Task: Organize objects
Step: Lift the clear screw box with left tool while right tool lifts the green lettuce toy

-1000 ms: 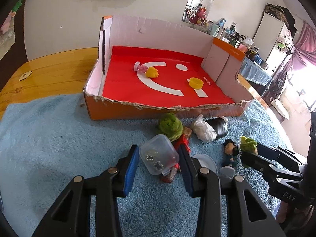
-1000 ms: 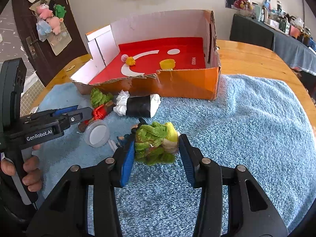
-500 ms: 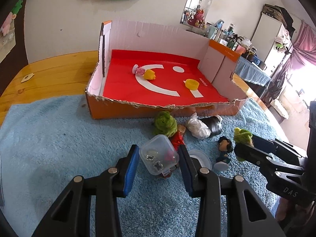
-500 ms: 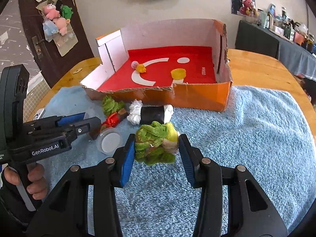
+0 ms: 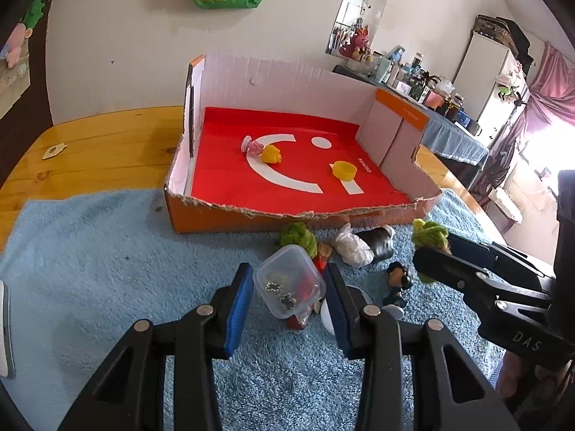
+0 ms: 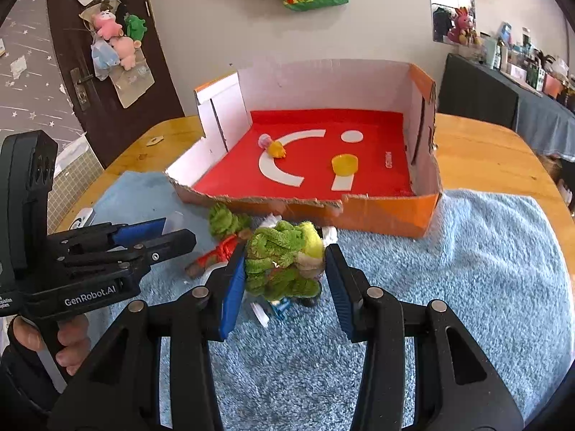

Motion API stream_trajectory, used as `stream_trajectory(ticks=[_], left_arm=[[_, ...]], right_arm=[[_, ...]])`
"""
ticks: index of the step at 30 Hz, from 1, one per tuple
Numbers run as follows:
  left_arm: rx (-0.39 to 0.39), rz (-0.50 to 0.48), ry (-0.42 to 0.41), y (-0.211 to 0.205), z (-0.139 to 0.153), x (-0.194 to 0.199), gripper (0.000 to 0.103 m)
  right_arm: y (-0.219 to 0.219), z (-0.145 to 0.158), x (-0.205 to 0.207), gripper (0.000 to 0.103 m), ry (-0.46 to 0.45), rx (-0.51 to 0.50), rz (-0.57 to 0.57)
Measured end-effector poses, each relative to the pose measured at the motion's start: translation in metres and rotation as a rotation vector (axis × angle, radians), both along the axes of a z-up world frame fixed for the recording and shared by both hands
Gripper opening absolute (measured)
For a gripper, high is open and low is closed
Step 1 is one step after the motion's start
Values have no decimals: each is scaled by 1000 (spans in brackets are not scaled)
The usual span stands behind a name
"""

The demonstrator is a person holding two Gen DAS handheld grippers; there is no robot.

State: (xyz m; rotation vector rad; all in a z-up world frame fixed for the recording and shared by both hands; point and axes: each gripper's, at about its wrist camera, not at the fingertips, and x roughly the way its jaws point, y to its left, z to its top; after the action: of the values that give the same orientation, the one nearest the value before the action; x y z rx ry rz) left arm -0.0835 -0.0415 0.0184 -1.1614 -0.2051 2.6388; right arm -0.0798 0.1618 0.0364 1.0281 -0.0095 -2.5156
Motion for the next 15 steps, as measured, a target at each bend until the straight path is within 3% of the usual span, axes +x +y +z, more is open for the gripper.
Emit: stream_trajectory(ticks=[15], left_arm=[[-9, 9, 38, 0, 19, -13, 42]], right_arm=[[-6, 14, -13, 41, 29, -14, 16]])
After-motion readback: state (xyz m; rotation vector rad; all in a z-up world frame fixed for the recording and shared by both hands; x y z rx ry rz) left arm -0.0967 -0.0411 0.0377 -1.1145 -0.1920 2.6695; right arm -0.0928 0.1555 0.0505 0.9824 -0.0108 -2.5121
